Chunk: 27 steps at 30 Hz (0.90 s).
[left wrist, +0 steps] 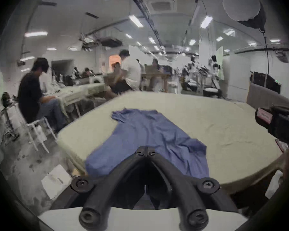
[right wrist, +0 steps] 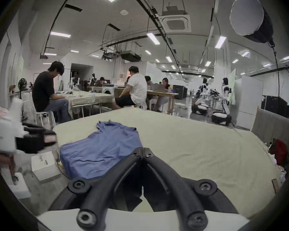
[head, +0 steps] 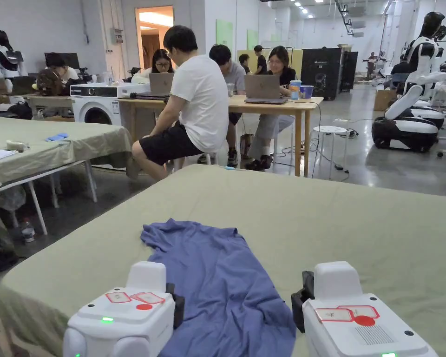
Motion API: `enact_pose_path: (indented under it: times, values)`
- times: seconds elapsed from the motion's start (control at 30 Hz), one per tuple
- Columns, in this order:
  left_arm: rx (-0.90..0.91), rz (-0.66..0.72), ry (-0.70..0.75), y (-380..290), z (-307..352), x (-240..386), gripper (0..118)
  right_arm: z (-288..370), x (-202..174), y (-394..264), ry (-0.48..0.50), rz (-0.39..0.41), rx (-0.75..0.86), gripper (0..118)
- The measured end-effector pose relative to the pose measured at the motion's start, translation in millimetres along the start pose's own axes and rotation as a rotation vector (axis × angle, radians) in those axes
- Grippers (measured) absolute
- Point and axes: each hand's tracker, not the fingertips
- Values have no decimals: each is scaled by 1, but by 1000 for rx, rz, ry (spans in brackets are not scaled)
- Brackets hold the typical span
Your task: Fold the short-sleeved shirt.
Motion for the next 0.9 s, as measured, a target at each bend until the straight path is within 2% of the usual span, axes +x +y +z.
enact_pose_path:
  times: [0.2,0.3,0.37,0.4,0.43,0.53,0.57,0.6,0.7,0.77,0.8,0.83,0.87,0.9]
  values:
    - [-219,20,-136,43,-163,27,0,-58,31,-10,-19,10,-75,0]
    - [-304,-22,-83,62,-233,33,0,-80,41,-14,-30,15,-101,0]
    - [-356,11,-49,74,-282,31,1,-93,48,-17,-38,17,-112,0]
    - [-372,23,-58,77,-297,30,16,-97,51,-18,-37,13,-118,0]
    - [-415,54,-74,77,-316,27,49,-102,54,-20,-38,5,-126,0]
    - [-471,65,-40,71,-360,22,76,-113,65,-30,-43,4,-160,0]
    - [-463,46,-22,68,-367,24,92,-115,69,-35,-47,3,-170,0]
    - [-456,35,-1,65,-373,25,98,-118,74,-40,-59,-5,-183,0]
    - [-527,32,-34,49,-390,26,96,-124,87,-53,-83,-29,-218,0]
    - [-508,4,-27,47,-389,28,94,-126,95,-58,-97,-40,-234,0]
    - [-516,12,-26,50,-385,26,85,-125,99,-60,-105,-50,-238,0]
    - [-510,15,-39,56,-379,26,53,-123,103,-61,-111,-61,-238,0]
    - [-476,0,-29,60,-374,26,16,-121,107,-62,-115,-72,-237,0]
    - [-449,-44,17,61,-371,27,4,-119,111,-62,-124,-87,-234,0]
